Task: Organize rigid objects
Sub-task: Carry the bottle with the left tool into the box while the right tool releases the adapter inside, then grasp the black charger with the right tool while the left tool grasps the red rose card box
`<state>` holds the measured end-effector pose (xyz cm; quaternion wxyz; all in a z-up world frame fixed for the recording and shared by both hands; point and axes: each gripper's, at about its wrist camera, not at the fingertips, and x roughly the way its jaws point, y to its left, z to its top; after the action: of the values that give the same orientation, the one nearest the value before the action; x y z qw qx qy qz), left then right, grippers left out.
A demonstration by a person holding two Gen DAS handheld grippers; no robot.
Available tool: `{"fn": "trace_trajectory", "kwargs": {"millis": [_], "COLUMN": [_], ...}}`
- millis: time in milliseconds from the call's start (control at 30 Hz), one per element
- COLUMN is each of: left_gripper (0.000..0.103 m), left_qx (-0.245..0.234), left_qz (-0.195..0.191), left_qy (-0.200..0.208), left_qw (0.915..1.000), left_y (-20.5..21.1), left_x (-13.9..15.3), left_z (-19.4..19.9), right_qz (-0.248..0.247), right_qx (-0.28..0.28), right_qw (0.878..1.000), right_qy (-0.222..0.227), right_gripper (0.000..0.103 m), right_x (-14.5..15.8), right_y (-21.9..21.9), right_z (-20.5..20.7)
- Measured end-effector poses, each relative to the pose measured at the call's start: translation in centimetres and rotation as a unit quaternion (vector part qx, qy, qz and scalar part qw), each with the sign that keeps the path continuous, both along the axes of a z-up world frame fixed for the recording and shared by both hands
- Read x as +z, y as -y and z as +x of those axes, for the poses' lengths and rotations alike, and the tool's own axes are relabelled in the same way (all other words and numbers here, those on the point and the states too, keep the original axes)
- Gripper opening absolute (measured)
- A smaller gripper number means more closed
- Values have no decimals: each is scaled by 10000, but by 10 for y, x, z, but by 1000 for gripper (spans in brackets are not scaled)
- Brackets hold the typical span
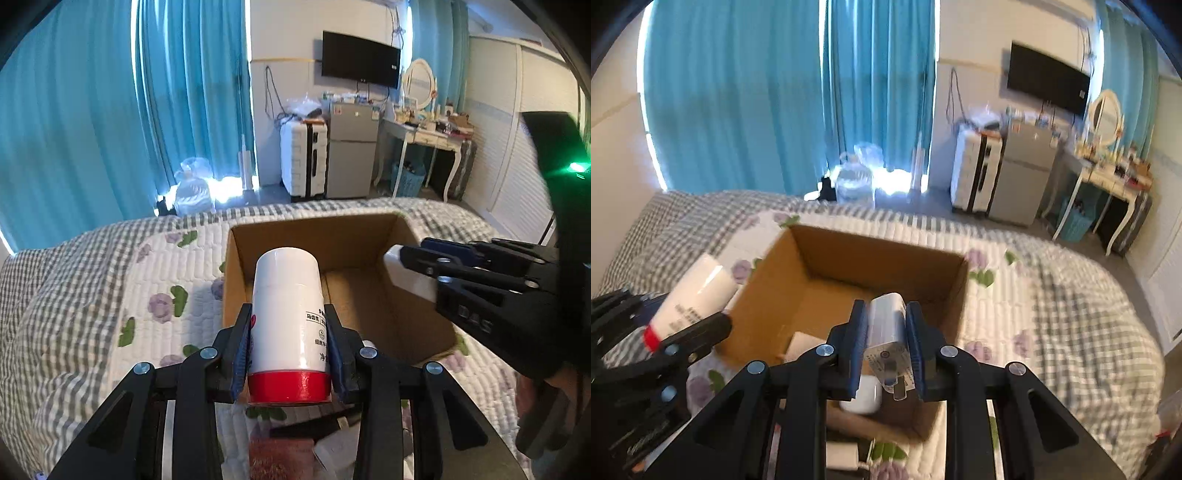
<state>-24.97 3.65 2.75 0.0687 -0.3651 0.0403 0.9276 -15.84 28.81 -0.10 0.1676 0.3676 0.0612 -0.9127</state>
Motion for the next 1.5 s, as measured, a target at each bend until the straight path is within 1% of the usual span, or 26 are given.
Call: {"fn": "trace_trajectory", "kwargs": {"millis": [100,167,233,267,300,333,367,500,667,700,733,767,800,833,867,900,967,1033,1167,1267,1333,1433,1500], "left_gripper": [36,36,36,36,36,36,36,36,38,43,47,55,66,74,90,98,98,101,102,103,103,103,103], "left_qx": [-10,-32,-57,-73,-75,-79,-84,-143,-31,-45,-149,-182,-153,-121,-74,-36,-59,-76,-7,11,118,275,390], "left_qz": [-108,-89,-66,-60,-62,-65,-62,-72,234,296,440,507,549,540,527,531,566,437,88,-31,-134,-258,-313], "left_qy": [85,142,170,177,187,207,213,246,369,410,458,456,374,314,196,70,-126,-211,-412,-439,-516,-534,-480], "left_qw": [9999,9999,9998,9998,9998,9997,9997,9996,9990,9987,9979,9975,9977,9980,9984,9986,9983,9988,9991,9990,9985,9979,9976], "left_y": [-5,-5,-4,-3,-3,-3,-3,-9,-14,-15,-15,-15,-15,-14,-13,-12,-12,-11,-7,1,11,20,28], "left_x": [-17,-26,-31,-33,-35,-37,-37,-35,-42,-45,-48,-48,-47,-45,-42,-38,-28,-17,1,13,18,17,7], "left_z": [-14,-19,-21,-21,-23,-24,-22,-24,-49,-54,-58,-61,-61,-61,-58,-54,-43,-28,5,36,61,86,104], "right_qz": [48,80,59,16,-31,-79,-162,-304,-207,-213,-222,-241,-265,-280,-282,-270,-264,-268,-150,-72,-10,65,103], "right_qx": [-62,-100,-126,-150,-177,-210,-261,-401,-548,-562,-576,-587,-586,-585,-589,-605,-629,-604,-609,-538,-492,-459,-416], "right_qw": [9998,9997,9998,9998,9998,9997,9995,9987,9981,9980,9979,9978,9977,9977,9976,9975,9974,9976,9972,9973,9974,9977,9984], "right_qy": [187,220,141,99,75,49,-6,-74,-167,-187,-203,-205,-203,-211,-225,-231,-231,-210,-412,-492,-523,-499,-373], "right_gripper": [21,21,21,22,34,43,55,56,56,56,56,56,57,57,59,60,64,68,87,90,93,95,95], "right_x": [-27,-37,-44,-45,-45,-44,-41,-31,-19,-19,-20,-21,-21,-21,-22,-22,-20,-17,-2,10,14,12,2], "right_y": [6,8,6,4,2,-1,-4,-18,-38,-43,-48,-51,-54,-56,-58,-60,-64,-67,-72,-70,-67,-58,-49], "right_z": [-26,-34,-38,-38,-38,-36,-34,-24,-11,-8,-8,-6,-4,-3,0,2,9,19,53,83,102,128,141]}}
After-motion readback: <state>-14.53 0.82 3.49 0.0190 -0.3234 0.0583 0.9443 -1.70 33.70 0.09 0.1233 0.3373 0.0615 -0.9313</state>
